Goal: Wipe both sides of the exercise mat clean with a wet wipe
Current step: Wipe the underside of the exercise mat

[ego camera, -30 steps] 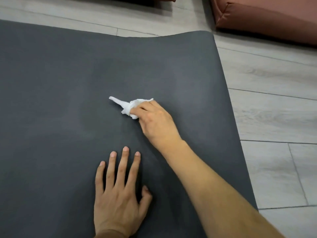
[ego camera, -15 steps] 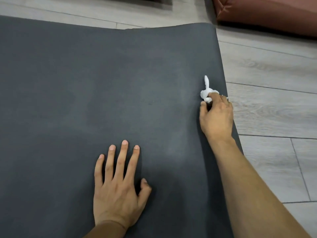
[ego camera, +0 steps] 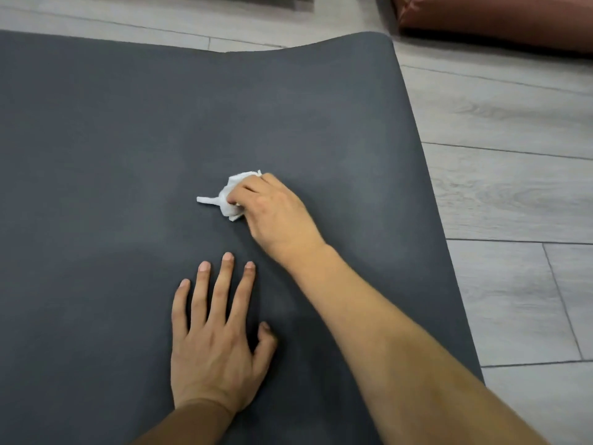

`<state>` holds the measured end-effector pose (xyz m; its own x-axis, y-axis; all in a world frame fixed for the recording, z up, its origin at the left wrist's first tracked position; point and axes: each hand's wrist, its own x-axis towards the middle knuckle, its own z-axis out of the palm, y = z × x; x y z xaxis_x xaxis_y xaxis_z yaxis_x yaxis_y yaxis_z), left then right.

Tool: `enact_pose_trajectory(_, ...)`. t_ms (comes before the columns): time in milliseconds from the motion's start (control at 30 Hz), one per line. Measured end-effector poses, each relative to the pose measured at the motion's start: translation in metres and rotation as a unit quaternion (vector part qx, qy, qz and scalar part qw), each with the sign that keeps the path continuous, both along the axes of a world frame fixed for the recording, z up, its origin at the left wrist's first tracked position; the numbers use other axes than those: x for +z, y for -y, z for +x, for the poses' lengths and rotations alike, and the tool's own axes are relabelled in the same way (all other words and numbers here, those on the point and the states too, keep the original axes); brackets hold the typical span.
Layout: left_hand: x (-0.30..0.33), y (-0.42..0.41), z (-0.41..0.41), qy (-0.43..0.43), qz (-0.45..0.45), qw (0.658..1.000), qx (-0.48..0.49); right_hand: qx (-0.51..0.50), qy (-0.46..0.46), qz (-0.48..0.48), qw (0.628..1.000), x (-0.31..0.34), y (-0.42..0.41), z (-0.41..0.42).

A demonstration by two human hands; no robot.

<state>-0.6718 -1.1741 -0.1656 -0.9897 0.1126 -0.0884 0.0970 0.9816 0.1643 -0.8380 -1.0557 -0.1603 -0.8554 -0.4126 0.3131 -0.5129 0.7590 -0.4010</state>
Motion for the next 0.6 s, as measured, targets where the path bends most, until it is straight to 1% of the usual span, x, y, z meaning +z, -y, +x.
enact_pose_trajectory(67, 0.001, 0.001, 0.0, 0.001, -0.001, 1.0, 0.0, 0.031, -0.03, 0.052, 0.998, 0.005, -0.037, -0.005)
enact_pose_trajectory(100, 0.001, 0.0, 0.0, 0.001, 0.0, 1.0, 0.001, 0.017, -0.045, 0.076, 0.996, 0.006, -0.061, -0.007)
enact_pose_trajectory(133, 0.002, 0.0, 0.0, 0.0, 0.001, 1.0, 0.001, -0.025, -0.045, 0.101, 0.994, 0.008, -0.088, -0.008)
enact_pose_trajectory(167, 0.002, 0.0, 0.001, -0.001, 0.004, 1.0, 0.001, -0.089, -0.032, 0.126, 0.988, 0.013, -0.116, -0.008)
enact_pose_trajectory(233, 0.003, 0.0, 0.0, -0.003, 0.009, 1.0, 0.003, -0.219, 0.0, 0.148, 0.964, 0.023, -0.161, -0.002)
enact_pose_trajectory(267, 0.003, 0.0, 0.0, -0.005, 0.009, 1.0, 0.003, -0.26, 0.013, 0.146, 0.954, 0.025, -0.17, 0.002)
enact_pose_trajectory(333, 0.002, 0.0, 0.0, -0.005, 0.012, 1.0, 0.003, -0.292, 0.032, 0.11, 0.95, 0.024, -0.163, 0.007)
enact_pose_trajectory(367, 0.003, -0.001, 0.0, -0.005, 0.015, 1.0, 0.004, -0.298, 0.045, 0.063, 0.952, 0.024, -0.154, 0.006)
enact_pose_trajectory(433, 0.002, -0.001, 0.0, -0.008, 0.016, 1.0, 0.003, -0.33, 0.087, -0.019, 0.94, 0.026, -0.14, 0.004)
enact_pose_trajectory(500, 0.002, -0.001, 0.001, -0.01, 0.017, 1.0, 0.001, -0.349, 0.109, -0.065, 0.929, 0.026, -0.141, 0.006)
enact_pose_trajectory(533, 0.002, 0.0, 0.001, -0.011, 0.017, 1.0, 0.002, -0.343, 0.096, -0.068, 0.932, 0.026, -0.141, 0.009)
enact_pose_trajectory(600, 0.002, 0.0, 0.001, -0.013, 0.014, 1.0, 0.001, -0.314, 0.068, -0.022, 0.947, 0.023, -0.138, 0.015)
